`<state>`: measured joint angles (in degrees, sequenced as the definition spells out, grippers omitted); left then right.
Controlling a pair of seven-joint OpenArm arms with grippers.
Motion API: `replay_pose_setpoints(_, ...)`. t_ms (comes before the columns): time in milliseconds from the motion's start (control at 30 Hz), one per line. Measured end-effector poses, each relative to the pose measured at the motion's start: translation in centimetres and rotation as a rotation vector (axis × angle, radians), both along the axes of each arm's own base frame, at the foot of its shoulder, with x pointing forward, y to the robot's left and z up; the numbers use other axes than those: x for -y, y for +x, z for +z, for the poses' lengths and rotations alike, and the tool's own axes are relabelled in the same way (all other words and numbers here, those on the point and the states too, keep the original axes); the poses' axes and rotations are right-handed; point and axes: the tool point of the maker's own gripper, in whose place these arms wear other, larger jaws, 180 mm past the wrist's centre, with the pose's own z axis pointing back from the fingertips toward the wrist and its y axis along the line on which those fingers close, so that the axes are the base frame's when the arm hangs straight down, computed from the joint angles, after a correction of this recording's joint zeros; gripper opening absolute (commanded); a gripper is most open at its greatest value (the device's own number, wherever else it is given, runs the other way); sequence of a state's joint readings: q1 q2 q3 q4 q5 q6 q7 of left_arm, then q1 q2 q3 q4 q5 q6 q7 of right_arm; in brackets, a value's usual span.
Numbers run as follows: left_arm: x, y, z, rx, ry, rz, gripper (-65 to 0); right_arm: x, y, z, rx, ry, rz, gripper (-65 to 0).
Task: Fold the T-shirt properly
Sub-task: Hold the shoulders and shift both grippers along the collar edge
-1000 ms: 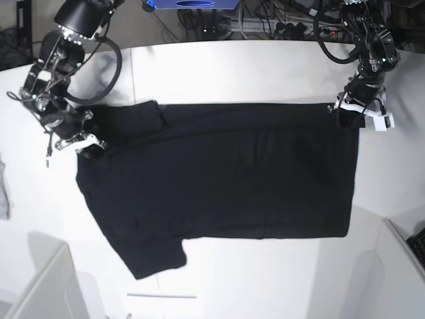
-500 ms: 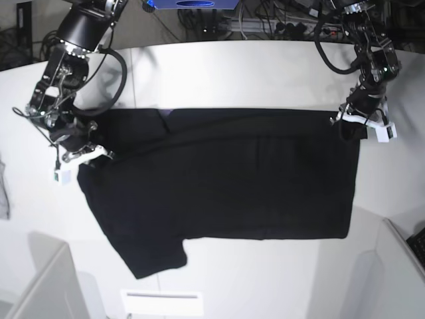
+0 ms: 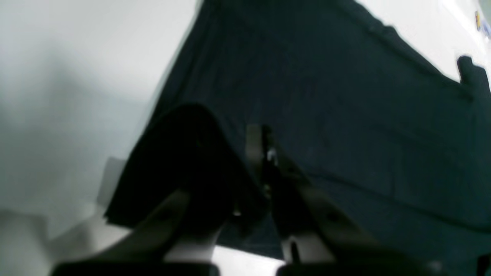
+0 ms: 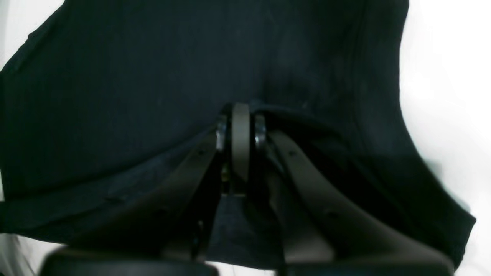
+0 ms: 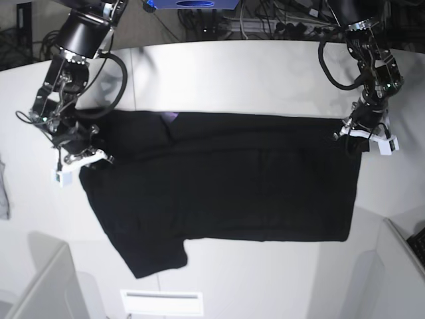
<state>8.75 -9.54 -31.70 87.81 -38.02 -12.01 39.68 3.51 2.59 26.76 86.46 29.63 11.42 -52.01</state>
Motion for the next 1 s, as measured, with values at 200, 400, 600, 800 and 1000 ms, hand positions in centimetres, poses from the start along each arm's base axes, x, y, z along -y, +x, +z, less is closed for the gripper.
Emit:
replay_pose_setpoints(200, -0.6, -0.2, -1.1, -0.039, -0.007, 0.004, -65.0, -0.1, -0.4, -0.9, -0.028, 0.01, -0.001, -65.0)
replay_pose_setpoints(400, -0.7, 1.0, -1.0, -0.019, -0.024, 0.014, -65.0, -0.1, 0.2, -1.0, -0.029, 0.02, -0.001, -65.0)
replay_pose_setpoints(600, -0.7, 0.9, -1.2, -0.028, -0.026, 0.015, -65.0, -0.1, 0.3, -0.9, -0.028, 0.02, -0.001, -65.0)
replay_pose_setpoints(800, -0.7, 1.3, -1.0, -0.018, -0.027, 0.015, -65.0, -0.2, 0.4, -0.9, -0.026, 0.021, -0.001, -65.0)
replay_pose_setpoints(1000, -0.8, 2.2, -0.3, 0.001, -0.022, 0.015, -50.0, -0.2, 0.4, -0.9, -0.025, 0.022, -0.001, -46.8)
